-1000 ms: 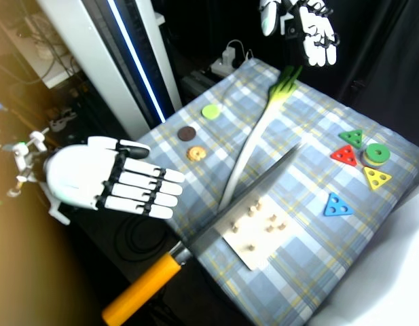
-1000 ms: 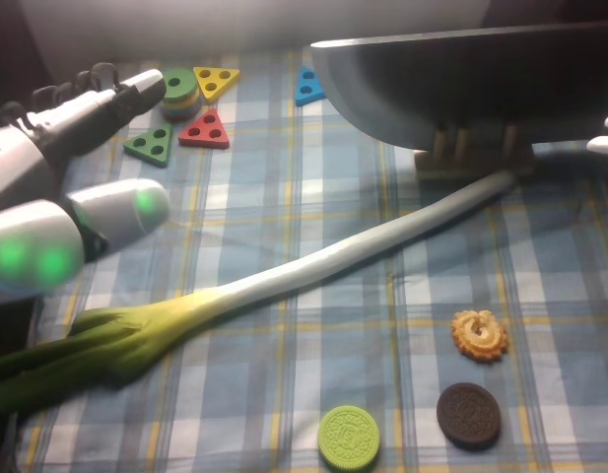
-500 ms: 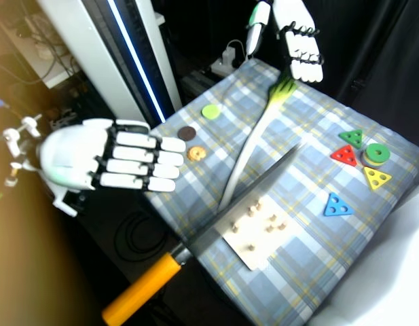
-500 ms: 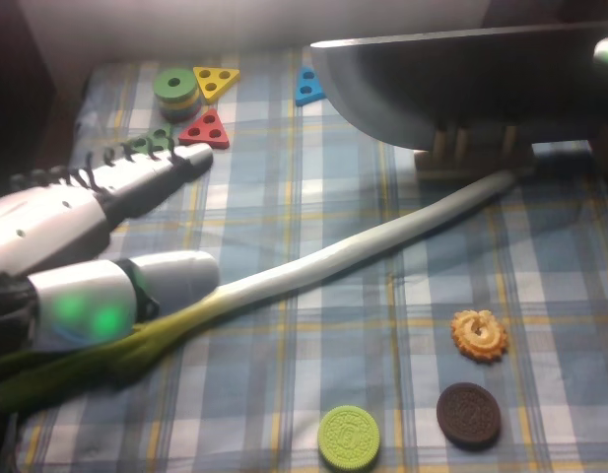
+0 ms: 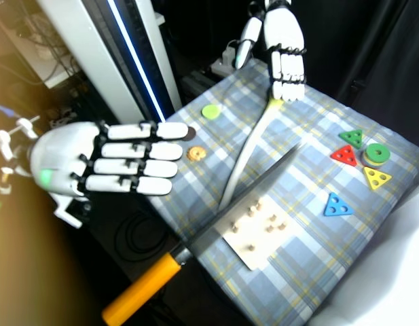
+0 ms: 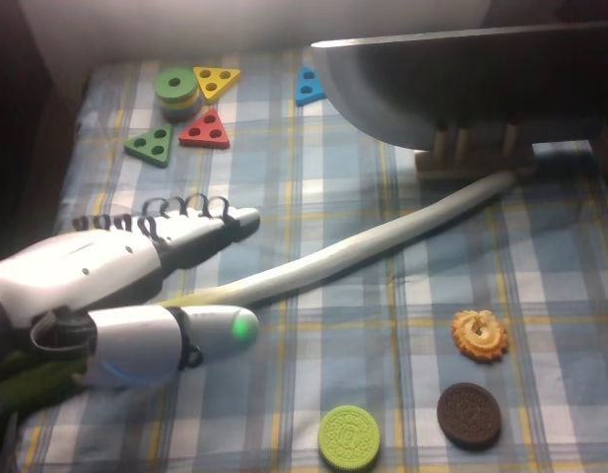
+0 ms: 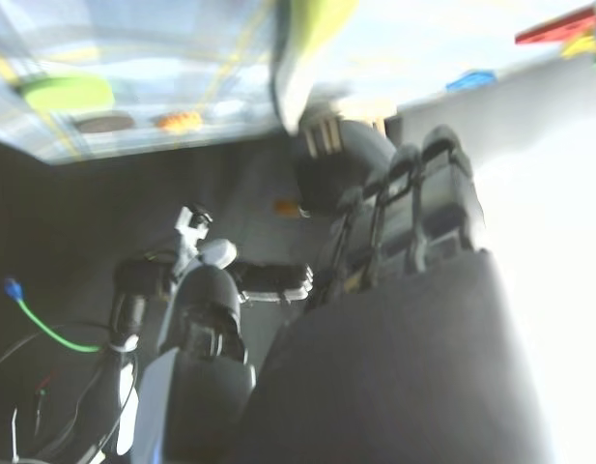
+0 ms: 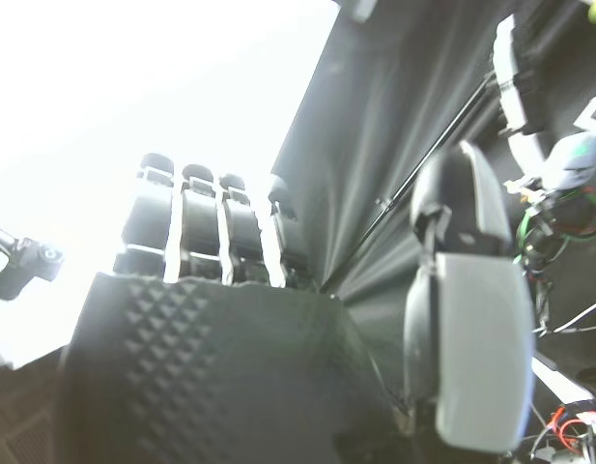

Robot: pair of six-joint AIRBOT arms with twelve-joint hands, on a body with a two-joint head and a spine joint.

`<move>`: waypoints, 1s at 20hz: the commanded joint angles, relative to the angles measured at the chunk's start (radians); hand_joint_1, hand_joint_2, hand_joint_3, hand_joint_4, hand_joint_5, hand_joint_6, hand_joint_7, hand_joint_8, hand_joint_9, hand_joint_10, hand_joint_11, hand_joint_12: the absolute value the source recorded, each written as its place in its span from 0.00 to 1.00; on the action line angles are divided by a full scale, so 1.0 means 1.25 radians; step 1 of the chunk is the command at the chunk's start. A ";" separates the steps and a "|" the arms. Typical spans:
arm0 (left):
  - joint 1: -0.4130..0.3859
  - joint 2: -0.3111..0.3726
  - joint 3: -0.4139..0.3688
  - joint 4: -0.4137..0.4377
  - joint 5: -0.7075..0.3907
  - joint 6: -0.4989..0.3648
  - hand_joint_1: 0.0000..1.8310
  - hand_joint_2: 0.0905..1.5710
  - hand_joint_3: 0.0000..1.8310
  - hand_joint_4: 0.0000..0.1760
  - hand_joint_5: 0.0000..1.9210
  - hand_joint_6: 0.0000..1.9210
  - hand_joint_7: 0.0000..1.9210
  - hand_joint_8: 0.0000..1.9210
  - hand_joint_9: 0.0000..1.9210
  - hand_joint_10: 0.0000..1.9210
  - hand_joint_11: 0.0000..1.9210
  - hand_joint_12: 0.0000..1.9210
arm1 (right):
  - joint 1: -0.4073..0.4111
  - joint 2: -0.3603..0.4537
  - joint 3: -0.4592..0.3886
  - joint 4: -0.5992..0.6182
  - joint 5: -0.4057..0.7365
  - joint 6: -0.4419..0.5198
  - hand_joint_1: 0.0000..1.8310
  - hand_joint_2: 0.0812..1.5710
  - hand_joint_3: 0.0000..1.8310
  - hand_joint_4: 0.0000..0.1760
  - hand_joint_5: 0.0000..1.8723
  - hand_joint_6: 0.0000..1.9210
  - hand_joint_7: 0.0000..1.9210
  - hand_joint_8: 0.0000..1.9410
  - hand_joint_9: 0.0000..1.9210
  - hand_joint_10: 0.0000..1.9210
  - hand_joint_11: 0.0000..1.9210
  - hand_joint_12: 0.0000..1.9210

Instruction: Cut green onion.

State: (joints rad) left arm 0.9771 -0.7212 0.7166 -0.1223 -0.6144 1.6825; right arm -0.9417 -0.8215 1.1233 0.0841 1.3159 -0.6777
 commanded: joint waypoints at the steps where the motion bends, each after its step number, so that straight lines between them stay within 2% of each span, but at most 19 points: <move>1: -0.010 -0.001 0.002 0.002 -0.095 -0.001 0.00 0.77 0.00 0.00 0.00 0.00 0.00 0.00 0.00 0.00 0.00 0.00 | 0.022 0.002 0.015 0.033 0.057 0.001 0.39 0.67 0.00 0.78 0.00 0.00 0.00 0.00 0.00 0.00 0.00 0.00; 2: -0.010 0.001 0.001 -0.001 -0.108 -0.001 0.00 0.77 0.00 0.00 0.00 0.00 0.00 0.00 0.00 0.00 0.00 0.00 | 0.041 -0.001 0.028 0.033 0.030 0.001 0.36 0.64 0.00 0.96 0.00 0.00 0.00 0.00 0.00 0.00 0.00 0.00; 3: -0.010 0.004 0.001 -0.012 -0.131 -0.001 0.00 0.77 0.00 0.00 0.00 0.00 0.00 0.00 0.00 0.00 0.00 0.00 | 0.067 -0.004 0.044 0.033 -0.002 0.000 0.36 0.62 0.00 0.99 0.00 0.00 0.01 0.00 0.02 0.00 0.05 0.03; 5: -0.010 0.011 0.000 -0.024 -0.173 -0.001 0.00 0.77 0.00 0.00 0.00 0.00 0.00 0.00 0.00 0.00 0.00 0.00 | 0.112 -0.005 0.066 0.036 -0.073 -0.028 0.35 0.59 0.00 1.00 0.00 0.00 0.00 0.00 0.01 0.00 0.03 0.02; 7: -0.010 0.016 -0.002 -0.033 -0.207 -0.001 0.00 0.78 0.00 0.00 0.00 0.00 0.00 0.00 0.00 0.00 0.00 0.00 | 0.163 -0.005 0.090 0.037 -0.164 -0.068 0.38 0.57 0.00 1.00 0.00 0.00 0.00 0.00 0.00 0.00 0.01 0.01; 8: -0.010 0.018 -0.003 -0.035 -0.218 -0.001 0.00 0.78 0.00 0.00 0.00 0.00 0.00 0.00 0.00 0.00 0.00 0.00 | 0.178 -0.006 0.098 0.037 -0.198 -0.080 0.39 0.56 0.00 0.97 0.00 0.00 0.00 0.00 0.00 0.00 0.00 0.01; 9: -0.010 0.021 -0.006 -0.038 -0.232 -0.001 0.00 0.78 0.00 0.00 0.00 0.00 0.00 0.00 0.00 0.00 0.00 0.00 | 0.194 -0.007 0.112 0.037 -0.240 -0.091 0.41 0.56 0.00 0.92 0.00 0.00 0.00 0.00 0.01 0.01 0.05 0.03; 10: -0.010 0.026 -0.009 -0.041 -0.247 -0.001 0.00 0.78 0.00 0.00 0.00 0.00 0.00 0.00 0.00 0.00 0.00 0.00 | 0.209 -0.011 0.130 0.036 -0.282 -0.094 0.42 0.56 0.00 0.88 0.00 0.00 0.00 0.00 0.00 0.00 0.04 0.03; 11: -0.010 0.028 -0.011 -0.042 -0.253 -0.001 0.00 0.78 0.00 0.00 0.00 0.00 0.00 0.00 0.00 0.00 0.00 0.00 | 0.215 -0.012 0.136 0.036 -0.299 -0.095 0.45 0.56 0.00 0.90 0.00 0.00 0.00 0.00 0.00 0.00 0.01 0.01; 12: -0.010 0.032 -0.014 -0.042 -0.263 -0.001 0.00 0.77 0.00 0.00 0.00 0.00 0.00 0.00 0.00 0.00 0.00 0.00 | 0.226 -0.013 0.150 0.034 -0.338 -0.098 0.47 0.56 0.00 0.81 0.00 0.00 0.00 0.00 0.00 0.00 0.00 0.00; 13: -0.010 0.034 -0.017 -0.043 -0.271 -0.001 0.00 0.77 0.00 0.00 0.00 0.00 0.00 0.00 0.00 0.00 0.00 0.00 | 0.234 -0.013 0.165 0.031 -0.378 -0.098 0.48 0.55 0.00 0.83 0.00 0.00 0.00 0.00 0.00 0.00 0.00 0.00; 14: -0.010 0.034 -0.018 -0.043 -0.274 -0.001 0.00 0.77 0.00 0.00 0.00 0.00 0.00 0.00 0.00 0.00 0.00 0.00 | 0.238 -0.013 0.172 0.030 -0.396 -0.098 0.49 0.54 0.00 0.77 0.00 0.00 0.00 0.00 0.00 0.00 0.00 0.00; 15: -0.008 0.034 -0.019 -0.048 -0.280 -0.001 0.00 0.77 0.00 0.00 0.00 0.00 0.00 0.00 0.00 0.00 0.00 0.00 | 0.243 -0.013 0.183 0.029 -0.420 -0.098 0.49 0.54 0.00 0.77 0.00 0.00 0.00 0.00 0.00 0.00 0.00 0.00; 16: -0.004 0.033 -0.020 -0.052 -0.284 -0.001 0.00 0.77 0.00 0.00 0.00 0.00 0.00 0.00 0.00 0.00 0.00 0.00 | 0.248 -0.013 0.188 0.025 -0.439 -0.098 0.51 0.54 0.00 0.85 0.00 0.00 0.00 0.00 0.00 0.00 0.00 0.00; 17: -0.001 0.033 -0.020 -0.056 -0.285 -0.001 0.00 0.78 0.00 0.00 0.00 0.00 0.00 0.00 0.00 0.00 0.00 0.00 | 0.252 -0.013 0.193 0.022 -0.455 -0.098 0.51 0.54 0.00 0.97 0.00 0.00 0.00 0.00 0.00 0.00 0.00 0.00; 18: -0.001 0.033 -0.020 -0.059 -0.284 -0.001 0.00 0.78 0.00 0.00 0.00 0.00 0.00 0.00 0.00 0.00 0.00 0.00 | 0.256 -0.013 0.198 0.018 -0.474 -0.101 0.51 0.52 0.00 0.84 0.00 0.00 0.00 0.00 0.00 0.00 0.00 0.00; 20: -0.001 0.034 -0.020 -0.060 -0.284 -0.002 0.00 0.78 0.00 0.00 0.00 0.00 0.00 0.00 0.00 0.00 0.00 0.00 | 0.264 -0.021 0.207 0.017 -0.495 -0.110 0.48 0.51 0.00 0.72 0.00 0.00 0.00 0.00 0.00 0.00 0.00 0.00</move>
State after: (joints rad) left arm 0.9817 -0.6807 0.6945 -0.2024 -0.8497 1.6825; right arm -0.6216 -0.8581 1.3777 0.0856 0.5945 -0.8127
